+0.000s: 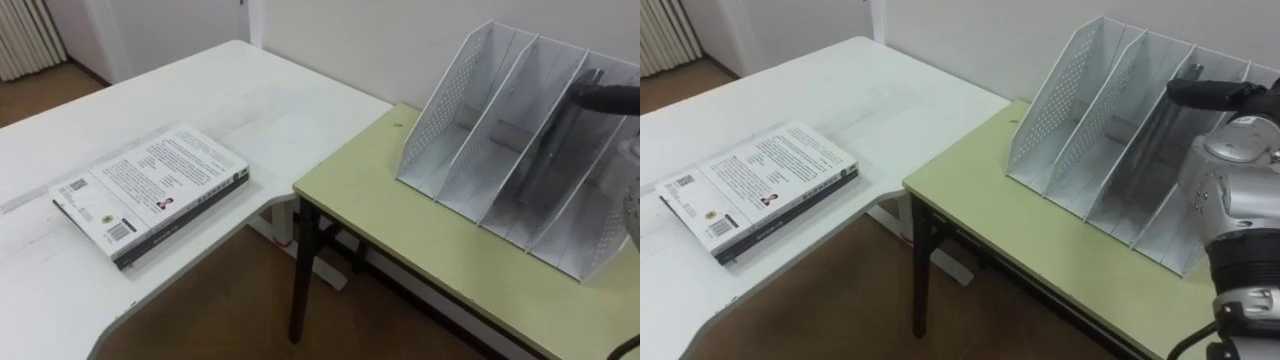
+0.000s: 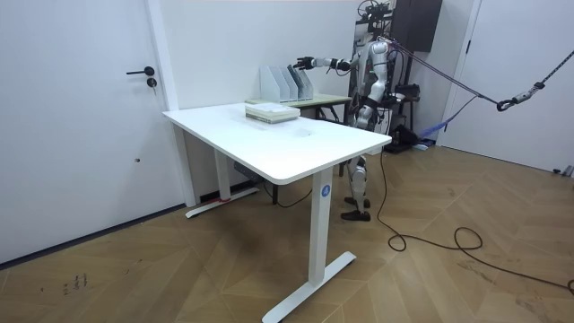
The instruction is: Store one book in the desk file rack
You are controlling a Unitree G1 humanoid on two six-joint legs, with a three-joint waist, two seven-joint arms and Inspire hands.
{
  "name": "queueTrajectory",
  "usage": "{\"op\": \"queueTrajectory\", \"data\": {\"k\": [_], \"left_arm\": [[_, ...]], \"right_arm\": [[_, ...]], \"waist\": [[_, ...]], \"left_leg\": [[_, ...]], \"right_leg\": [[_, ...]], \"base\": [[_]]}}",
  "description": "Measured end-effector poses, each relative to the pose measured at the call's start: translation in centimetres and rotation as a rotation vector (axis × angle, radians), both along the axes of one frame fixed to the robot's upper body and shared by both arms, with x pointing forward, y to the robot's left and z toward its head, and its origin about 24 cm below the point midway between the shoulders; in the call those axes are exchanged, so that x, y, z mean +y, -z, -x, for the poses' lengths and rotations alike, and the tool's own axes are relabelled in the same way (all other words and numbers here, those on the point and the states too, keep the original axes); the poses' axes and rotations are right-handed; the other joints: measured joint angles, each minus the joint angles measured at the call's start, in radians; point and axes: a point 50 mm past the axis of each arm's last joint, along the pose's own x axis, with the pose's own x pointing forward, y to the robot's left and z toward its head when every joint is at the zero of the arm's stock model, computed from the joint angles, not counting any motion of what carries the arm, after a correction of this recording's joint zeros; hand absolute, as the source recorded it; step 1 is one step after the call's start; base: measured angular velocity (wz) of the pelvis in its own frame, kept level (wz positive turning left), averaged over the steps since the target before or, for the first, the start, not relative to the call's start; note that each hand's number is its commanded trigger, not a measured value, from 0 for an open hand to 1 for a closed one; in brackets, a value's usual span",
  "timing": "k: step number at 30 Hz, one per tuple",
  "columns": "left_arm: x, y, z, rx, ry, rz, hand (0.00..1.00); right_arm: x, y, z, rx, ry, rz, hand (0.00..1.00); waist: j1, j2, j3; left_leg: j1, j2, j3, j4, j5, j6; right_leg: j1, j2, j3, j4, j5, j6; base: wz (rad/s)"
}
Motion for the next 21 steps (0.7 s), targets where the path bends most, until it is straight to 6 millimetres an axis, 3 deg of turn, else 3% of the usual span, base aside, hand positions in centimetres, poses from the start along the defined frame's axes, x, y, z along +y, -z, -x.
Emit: {"op": "queueTrajectory", "data": {"k": [8, 18, 21], "left_arm": [[0.3, -0.1, -0.2, -0.007, 0.008, 0.01, 0.0], [0.4, -0.2, -0.3, -0.01, 0.013, 0.006, 0.0], [0.5, -0.2, -0.4, -0.012, 0.014, 0.001, 0.0]], "right_arm": [[-0.5, -0.3, 0.1, -0.011, -0.02, -0.018, 0.0], [-0.6, -1.4, -0.1, -0.039, -0.019, -0.013, 0.0], [-0.1, -2.8, -0.6, -0.082, -0.049, -0.029, 0.0]], "waist": [[0.001, -0.01, 0.0057], [0.0, -0.012, 0.0045], [0.002, -0.013, -0.001]], "left_leg": [[-0.002, 0.001, 0.0, -0.002, 0.0, 0.0], [-0.002, 0.001, 0.005, -0.003, 0.0, 0.0], [-0.011, 0.001, 0.015, -0.002, 0.0, 0.0]], "right_leg": [[-0.001, -0.001, 0.001, -0.001, 0.0, 0.0], [-0.004, -0.001, 0.005, -0.002, 0.0, 0.0], [-0.017, 0.001, 0.015, -0.001, 0.0, 0.0]], "base": [[0.0], [0.0], [-0.06]]}}
